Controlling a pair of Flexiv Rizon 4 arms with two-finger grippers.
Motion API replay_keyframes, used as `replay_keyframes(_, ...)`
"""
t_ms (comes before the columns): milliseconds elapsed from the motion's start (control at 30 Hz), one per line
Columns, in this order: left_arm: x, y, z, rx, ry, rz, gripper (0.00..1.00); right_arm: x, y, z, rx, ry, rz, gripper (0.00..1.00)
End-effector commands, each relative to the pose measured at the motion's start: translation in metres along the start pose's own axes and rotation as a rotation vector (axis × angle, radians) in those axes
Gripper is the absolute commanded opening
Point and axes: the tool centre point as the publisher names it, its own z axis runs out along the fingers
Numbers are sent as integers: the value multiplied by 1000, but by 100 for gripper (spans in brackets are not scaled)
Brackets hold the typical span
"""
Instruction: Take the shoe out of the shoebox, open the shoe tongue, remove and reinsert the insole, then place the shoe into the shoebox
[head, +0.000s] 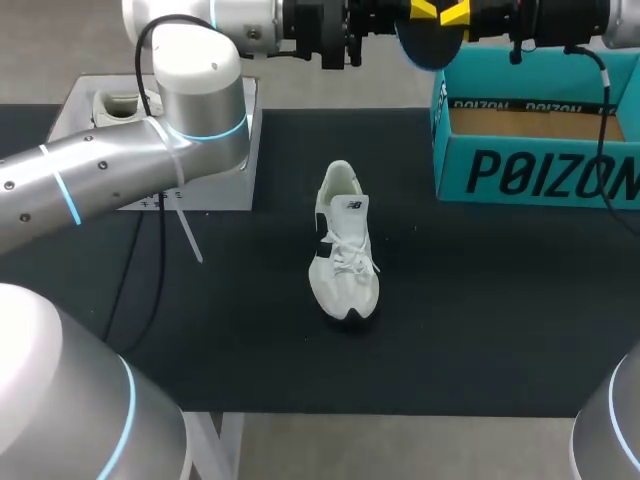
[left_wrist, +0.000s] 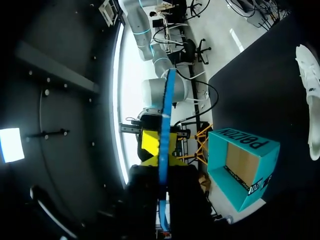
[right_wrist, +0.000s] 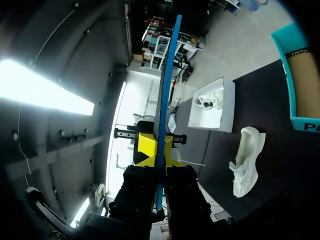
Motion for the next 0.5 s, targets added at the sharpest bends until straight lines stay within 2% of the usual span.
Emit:
replay_keyframes(33, 2, -1, 0, 6, 2, -4, 0, 0, 1, 1, 1, -4, 2, 0)
replay_keyframes(67, 3, -2, 0, 5, 6, -5, 0, -1, 1, 1, 1, -5, 1, 0)
replay_keyframes(100, 3, -3, -1, -6, 14, -12, 47, -1, 1, 2, 0, -5, 0, 0)
replay_keyframes(133, 4, -3, -2, -14, 17, -17, 100, -1, 0, 2, 0, -4, -1, 0)
replay_keyframes(367, 0, -6, -30, -29, 36, -25, 100, -1, -1, 2, -21, 4, -34, 0)
replay_keyframes(500, -4, -13, -64, -11, 113, -66, 100, -1, -1, 2, -28, -8, -60, 0)
